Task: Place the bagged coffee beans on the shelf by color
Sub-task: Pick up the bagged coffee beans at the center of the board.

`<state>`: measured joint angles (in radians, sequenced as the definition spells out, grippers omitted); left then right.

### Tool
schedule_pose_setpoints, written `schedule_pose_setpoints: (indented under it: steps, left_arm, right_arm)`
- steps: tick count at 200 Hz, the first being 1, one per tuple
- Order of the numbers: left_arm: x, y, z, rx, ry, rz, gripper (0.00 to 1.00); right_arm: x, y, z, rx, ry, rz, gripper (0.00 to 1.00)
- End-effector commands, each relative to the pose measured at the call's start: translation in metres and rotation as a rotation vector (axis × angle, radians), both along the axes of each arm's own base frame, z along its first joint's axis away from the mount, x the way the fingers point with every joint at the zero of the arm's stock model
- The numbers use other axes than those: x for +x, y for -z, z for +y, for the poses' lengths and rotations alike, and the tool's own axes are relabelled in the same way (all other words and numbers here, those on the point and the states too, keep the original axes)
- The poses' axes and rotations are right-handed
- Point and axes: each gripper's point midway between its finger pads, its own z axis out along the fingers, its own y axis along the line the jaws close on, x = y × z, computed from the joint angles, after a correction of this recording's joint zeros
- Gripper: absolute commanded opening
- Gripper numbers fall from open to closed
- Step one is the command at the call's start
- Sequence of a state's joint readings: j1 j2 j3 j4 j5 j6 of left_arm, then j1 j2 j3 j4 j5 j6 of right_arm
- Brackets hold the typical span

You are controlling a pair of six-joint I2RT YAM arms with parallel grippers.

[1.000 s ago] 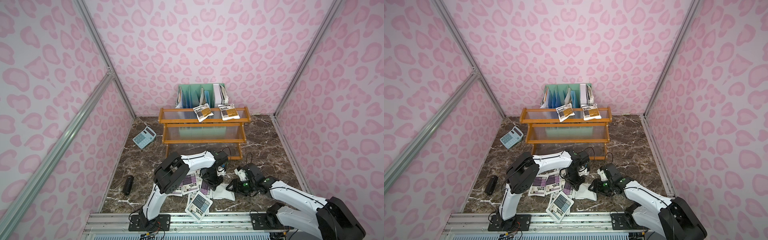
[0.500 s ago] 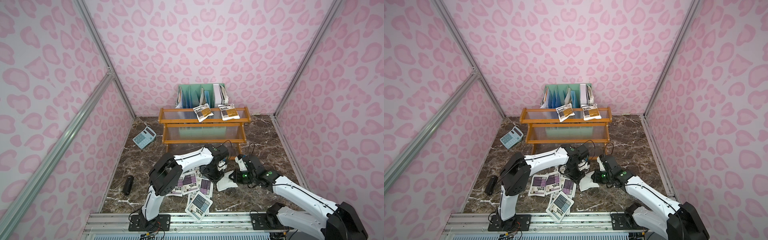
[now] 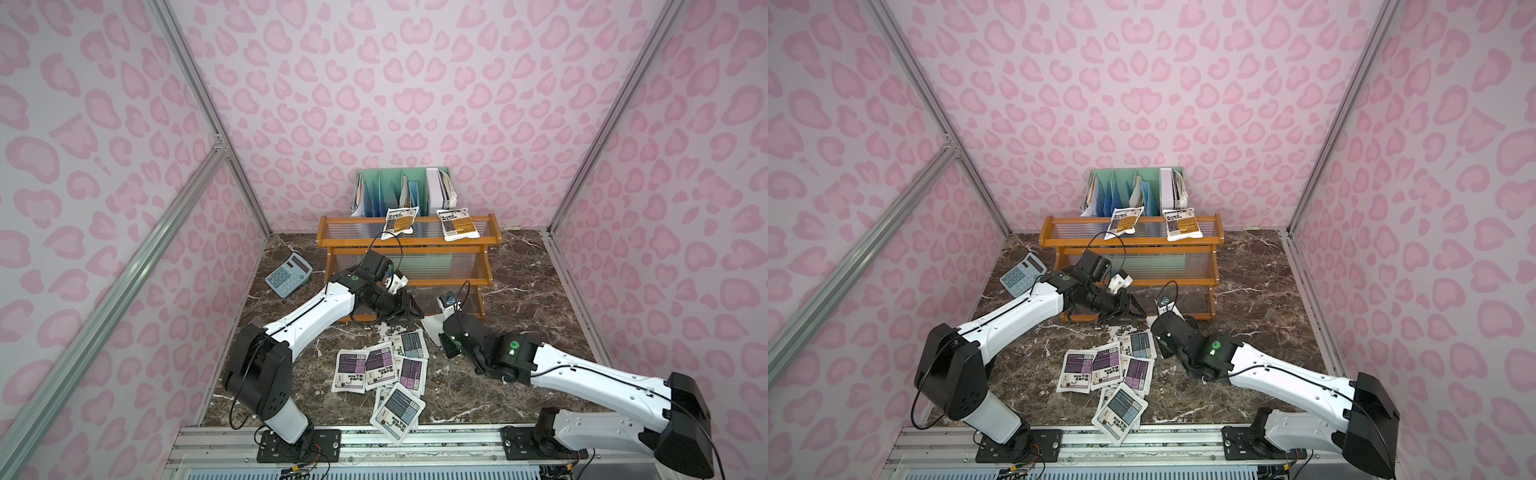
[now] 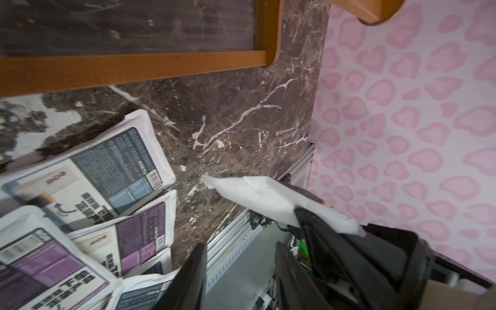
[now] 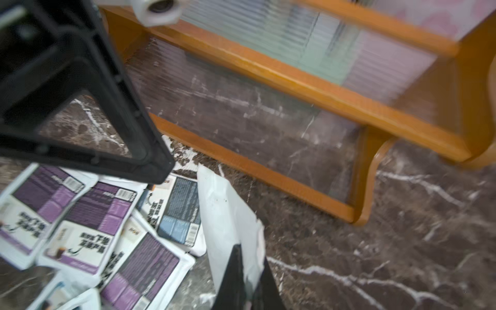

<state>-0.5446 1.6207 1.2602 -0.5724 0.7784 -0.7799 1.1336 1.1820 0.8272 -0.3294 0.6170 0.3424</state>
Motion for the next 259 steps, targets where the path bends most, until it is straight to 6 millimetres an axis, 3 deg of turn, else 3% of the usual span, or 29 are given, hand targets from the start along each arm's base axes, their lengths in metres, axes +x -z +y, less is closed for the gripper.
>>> schedule_pose_setpoints:
  steps: [1, 44, 90, 135, 167, 259]
  left_arm:
    - [-0.004, -0.012, -0.006, -0.072, -0.043, 0.099, 0.44]
    - [-0.005, 0.003, 0.0, -0.045, -0.092, 0.174, 0.43]
    - [0.011, 0.006, -0.003, -0.064, -0.146, 0.175, 0.47]
    - [0.016, -0.001, -0.002, -0.126, -0.171, 0.151, 0.63]
    - [0.021, -0.002, 0.007, -0.128, -0.201, 0.143, 0.64]
    - [0.037, 0.01, 0.0, -0.129, -0.247, 0.17, 0.62]
  right_arm:
    - [0.016, -0.042, -0.005, -0.107, 0.043, -0.331, 0.0]
    - [0.01, -0.061, 0.016, -0.117, -0.079, -0.511, 0.0]
    - [0.006, -0.047, 0.03, -0.178, -0.123, -0.517, 0.0]
    - [0.006, -0.032, 0.031, -0.195, -0.117, -0.485, 0.0]
    - [0.002, -0.026, 0.032, -0.189, -0.127, -0.465, 0.0]
    - [-0.018, -0.017, 0.077, -0.185, -0.237, -0.46, 0.0]
